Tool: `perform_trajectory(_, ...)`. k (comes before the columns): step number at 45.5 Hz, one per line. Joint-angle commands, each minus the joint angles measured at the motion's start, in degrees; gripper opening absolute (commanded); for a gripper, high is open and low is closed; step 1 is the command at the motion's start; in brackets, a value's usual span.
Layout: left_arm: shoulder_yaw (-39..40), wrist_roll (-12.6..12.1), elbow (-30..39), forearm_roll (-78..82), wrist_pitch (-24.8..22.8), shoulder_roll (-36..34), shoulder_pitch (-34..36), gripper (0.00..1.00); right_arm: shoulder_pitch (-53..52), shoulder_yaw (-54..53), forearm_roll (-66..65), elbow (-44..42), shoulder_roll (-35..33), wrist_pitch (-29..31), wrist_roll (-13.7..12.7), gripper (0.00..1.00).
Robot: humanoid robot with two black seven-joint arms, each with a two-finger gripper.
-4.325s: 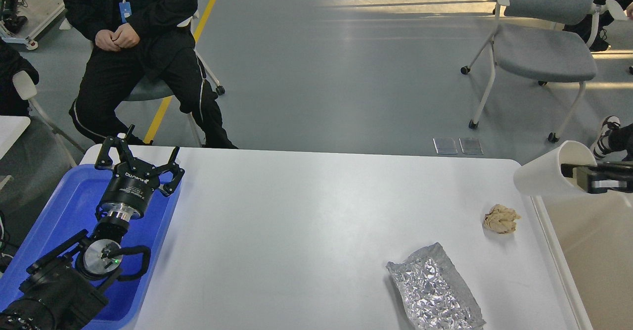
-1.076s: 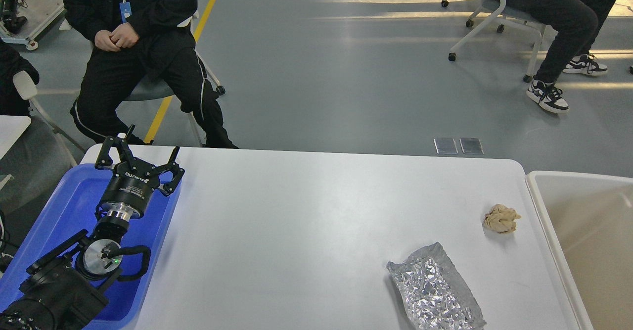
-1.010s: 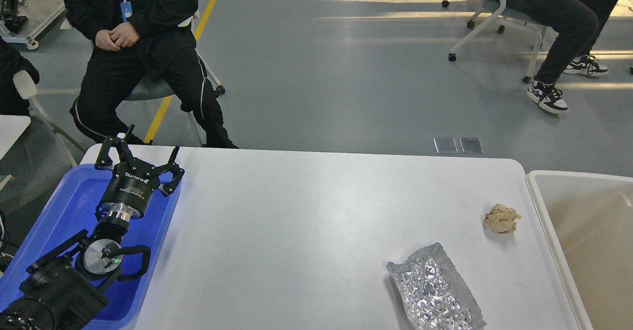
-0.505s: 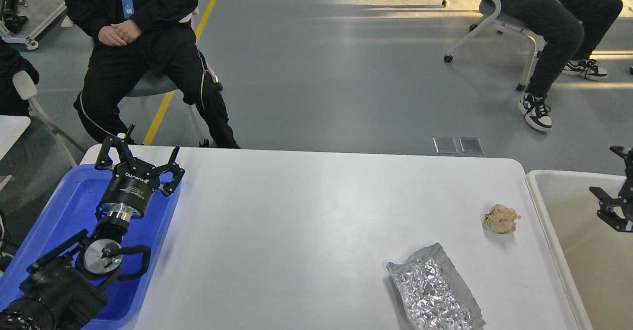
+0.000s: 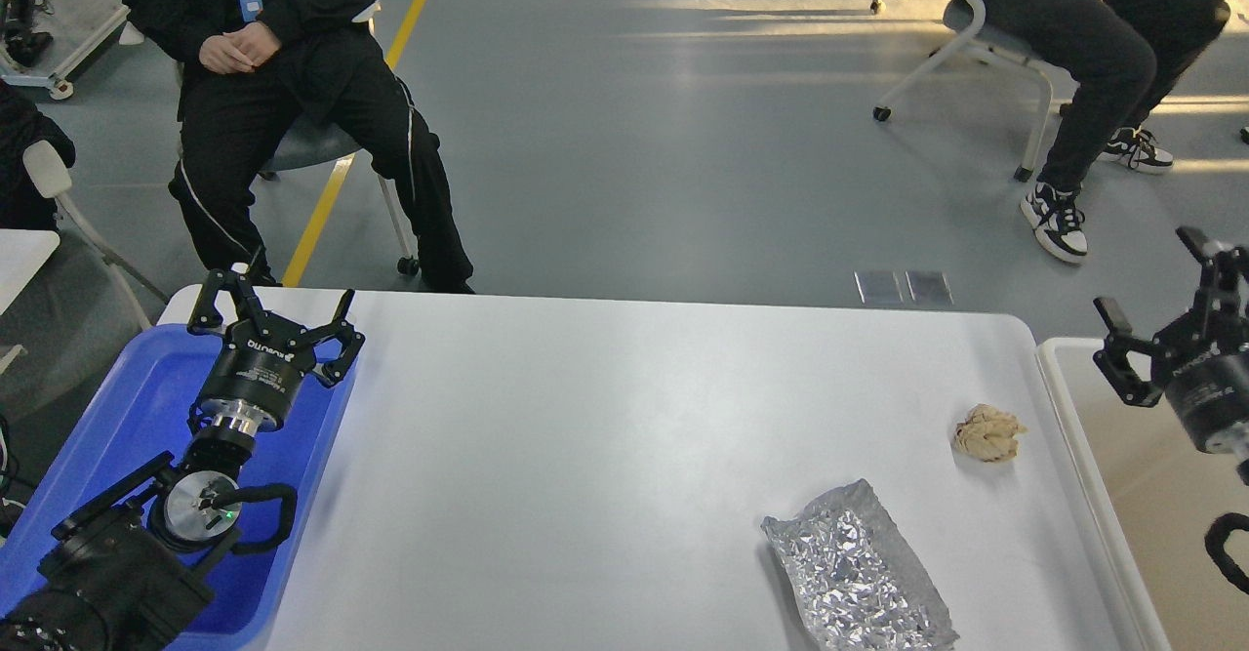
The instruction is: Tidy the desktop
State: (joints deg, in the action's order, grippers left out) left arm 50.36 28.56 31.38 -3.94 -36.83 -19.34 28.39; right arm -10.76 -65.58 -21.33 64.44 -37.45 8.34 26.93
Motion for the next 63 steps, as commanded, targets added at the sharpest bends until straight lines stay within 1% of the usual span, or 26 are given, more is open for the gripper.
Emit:
perform_trajectory(1,0.0,0.0,0.0,-0.01,0.01,0.0,0.0,1.0,2.68,-4.29,-7.32,1.56,6.16,-0.43,4.53,1.0)
perform_trajectory(12,0.0,0.0,0.0,-0.01,0.01,0.0,0.0,1.0,5.31,-4.03,-6.88,0.42,6.69,-0.34,4.53,1.0)
perform_trajectory(20,0.0,0.0,0.0,-0.01,0.01,0.0,0.0,1.0,4.35,-4.12,-1.44,-0.54,13.01,-0.52,4.18,1.0)
perform_trajectory(29,0.0,0.0,0.0,-0.01,0.01,0.0,0.0,1.0,1.45,-2.54,-0.82,-5.9,15.21,-1.48,4.27,1.0)
perform_trajectory(36,0.0,0.0,0.0,-0.01,0.01,0.0,0.0,1.0,1.36,-1.66,-0.82,-7.31,15.74,-1.31,4.27,1.0)
perform_trajectory(41,0.0,0.0,0.0,-0.01,0.01,0.0,0.0,1.0,-0.05,-1.57,-0.82,-8.19,18.02,-1.39,4.27,1.0)
perform_trajectory(63,0.0,0.0,0.0,-0.01,0.01,0.0,0.0,1.0,-2.07,-1.57,-0.82,-8.19,19.52,-1.31,4.18,1.0)
